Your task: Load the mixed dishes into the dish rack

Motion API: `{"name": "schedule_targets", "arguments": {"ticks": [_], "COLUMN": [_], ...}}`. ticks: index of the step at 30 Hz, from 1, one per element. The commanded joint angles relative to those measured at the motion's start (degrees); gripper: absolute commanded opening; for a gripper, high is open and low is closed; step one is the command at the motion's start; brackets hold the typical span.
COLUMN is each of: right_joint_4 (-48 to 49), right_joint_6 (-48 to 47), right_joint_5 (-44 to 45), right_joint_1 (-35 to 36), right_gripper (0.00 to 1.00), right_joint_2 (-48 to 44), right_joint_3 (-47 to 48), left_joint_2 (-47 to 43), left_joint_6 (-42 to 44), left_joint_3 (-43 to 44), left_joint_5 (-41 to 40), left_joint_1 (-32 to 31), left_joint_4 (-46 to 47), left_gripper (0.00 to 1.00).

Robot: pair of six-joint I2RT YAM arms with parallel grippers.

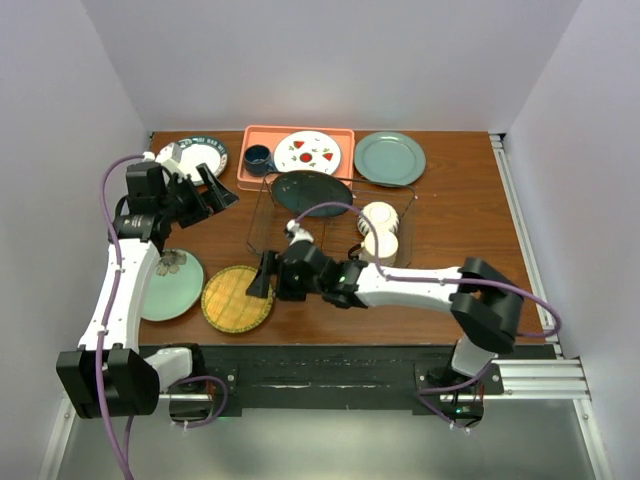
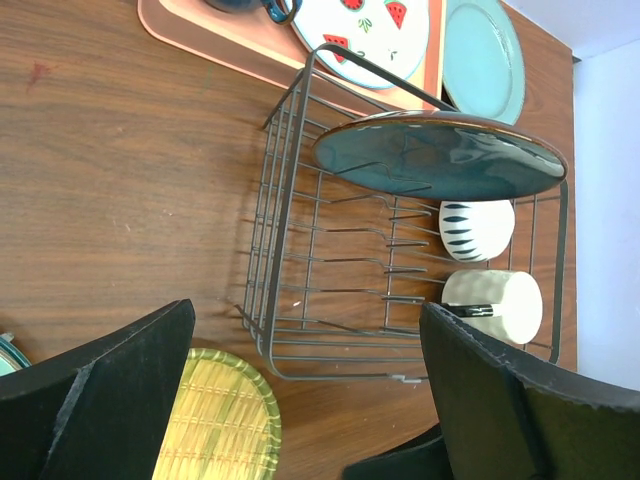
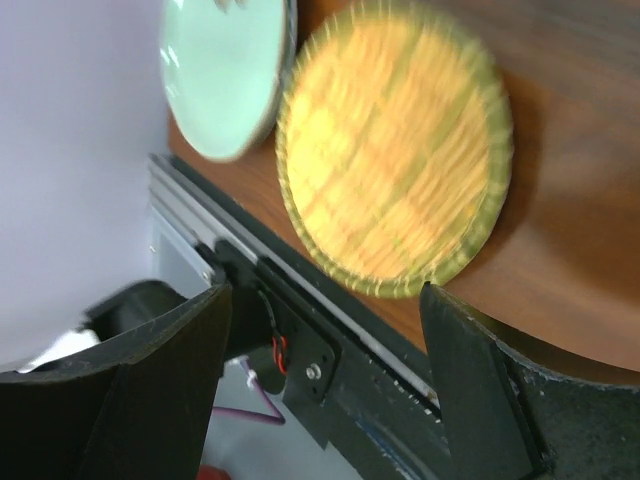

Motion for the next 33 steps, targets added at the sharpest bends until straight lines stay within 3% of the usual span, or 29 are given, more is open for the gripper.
{"name": "schedule_targets", "arguments": {"ticks": [1,9,23,33], "right_joint_4": [2.42,12.97,36.09,34.69], "right_joint_6": [8.44,16.97,23.65,30.69], "right_joint_5": [4.90,14.28,30.63,36.96], "right_joint_1": [4.27,9.90,15.35,16.67], "right_gripper": [0.79,0.79,0.77,0.66], "right_joint_2": [5.01,8.00,23.63,26.90], "right_joint_3": [0.60,-9.16,-13.92,-15.68], "left_joint_2": [-0.74,-3.72,-9.43,-12.60], "left_joint_6": [-1.29,-1.03,-0.15,-0.58], "left_joint_3": [-1.46,-3.66,-10.69,-12.19], "left_joint_5": [-0.26,-0.79,2.64,1.41], "left_joint_1": [0.34,0.34,0.34,0.34], "left_joint_4": [2.62,4.03,7.81,6.32], "left_gripper": [1.00,1.00,1.00,1.00]}}
